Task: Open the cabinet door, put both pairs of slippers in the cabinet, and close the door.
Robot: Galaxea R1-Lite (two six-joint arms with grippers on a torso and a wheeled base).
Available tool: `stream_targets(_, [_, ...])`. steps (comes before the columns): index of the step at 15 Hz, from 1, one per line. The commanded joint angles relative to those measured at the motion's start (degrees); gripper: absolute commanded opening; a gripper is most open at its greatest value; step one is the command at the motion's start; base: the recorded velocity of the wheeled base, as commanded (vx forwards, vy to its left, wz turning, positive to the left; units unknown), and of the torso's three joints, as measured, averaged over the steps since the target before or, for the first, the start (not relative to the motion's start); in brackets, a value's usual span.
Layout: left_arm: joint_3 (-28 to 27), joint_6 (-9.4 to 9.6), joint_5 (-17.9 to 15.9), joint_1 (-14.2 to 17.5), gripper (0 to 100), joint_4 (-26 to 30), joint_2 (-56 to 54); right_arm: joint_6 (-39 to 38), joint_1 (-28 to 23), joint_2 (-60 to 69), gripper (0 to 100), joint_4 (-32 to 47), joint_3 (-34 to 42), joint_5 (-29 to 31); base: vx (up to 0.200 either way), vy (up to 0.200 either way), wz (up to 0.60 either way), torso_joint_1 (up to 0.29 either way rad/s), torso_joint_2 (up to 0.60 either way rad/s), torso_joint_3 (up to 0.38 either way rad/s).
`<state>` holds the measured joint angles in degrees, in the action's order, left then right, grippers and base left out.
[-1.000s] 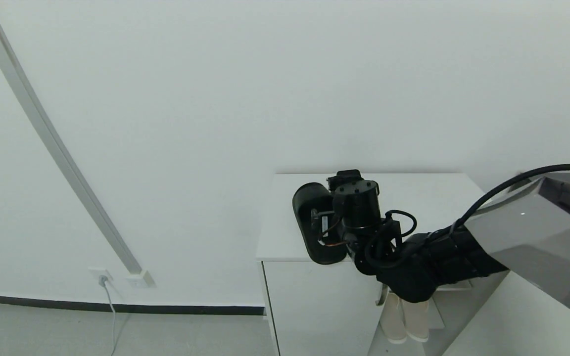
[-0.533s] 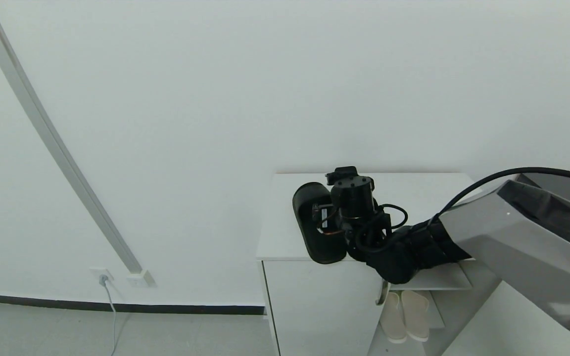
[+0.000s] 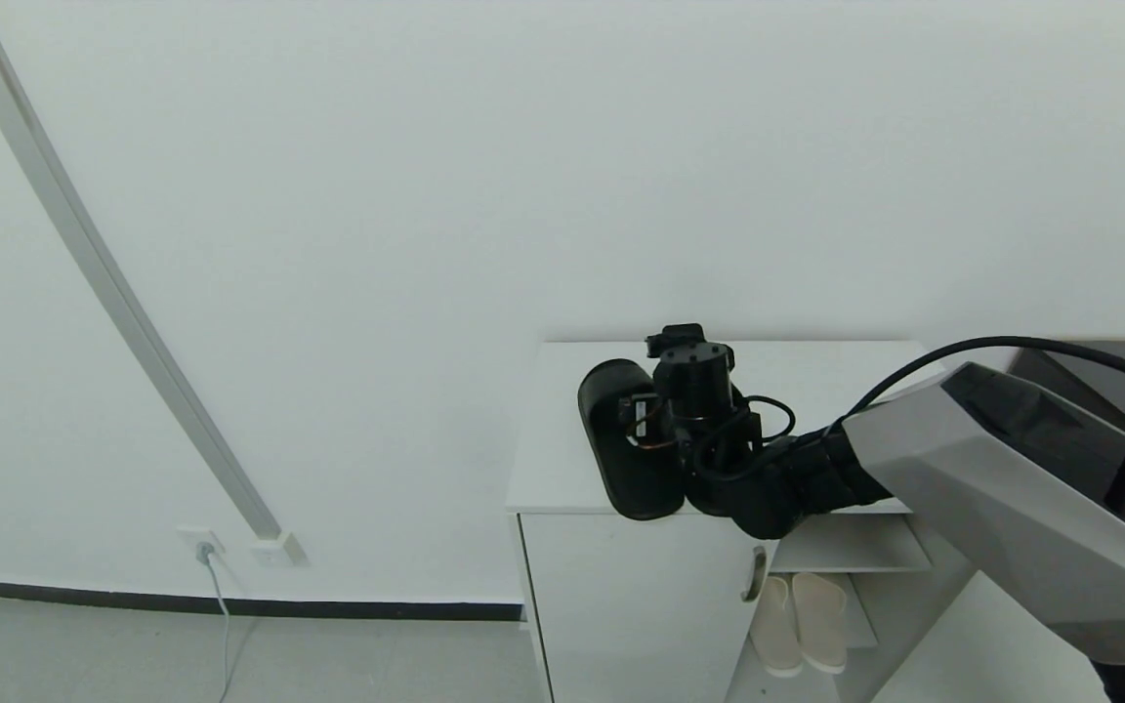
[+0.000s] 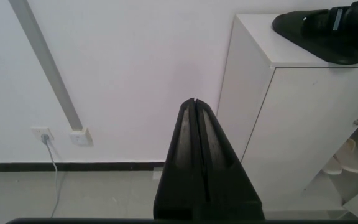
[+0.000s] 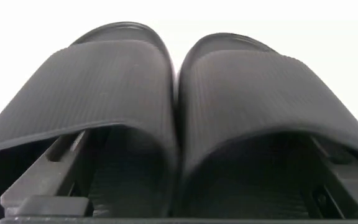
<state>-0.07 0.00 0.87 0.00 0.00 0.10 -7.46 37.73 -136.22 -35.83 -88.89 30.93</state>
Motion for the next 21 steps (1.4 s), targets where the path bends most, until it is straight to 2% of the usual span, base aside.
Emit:
stream_targets(1, [-0.01,0.0,0.01,0.0,0,0.0,-0.01,-0.01,-0.02,-0.45,0,-0.03,-0.23,0.01,0.0,0.0,0.0,0.0,0.0,0.0])
stream_targets(10, [-0.01,0.0,0.01,0.0,0,0.0,-0.01,-0.19,0.33,2.27,0,-0.29,1.62,0.36,0.0,0.0,0.0,0.0,0.0,0.0])
stream_targets(12, [-0.01,0.0,0.01,0.0,0,0.0,-0.01,-0.1,0.85,6.75,0,-0.47,6.45,-0.08,0.0,0.0,0.0,0.0,0.0,0.0])
stream_targets(16, [-0.01,-0.09,0.01,0.0,0,0.0,-0.1,-0.01,2.44,19.24,0,-3.63,21.13,-7.37,0.0,0.0,0.0,0.0,0.0,0.0])
stream_targets(18, [-0.01,0.0,0.01,0.0,0,0.0,-0.01,-0.27,3.4,26.71,0,-5.22,31.24,-10.8,0.0,0.0,0.0,0.0,0.0,0.0])
stream_targets(21, [-0.01,-0.09,0.01,0.0,0,0.0,-0.01,-0.54,4.11,34.35,0,-5.83,40.47,-16.16,0.0,0.0,0.0,0.0,0.0,0.0])
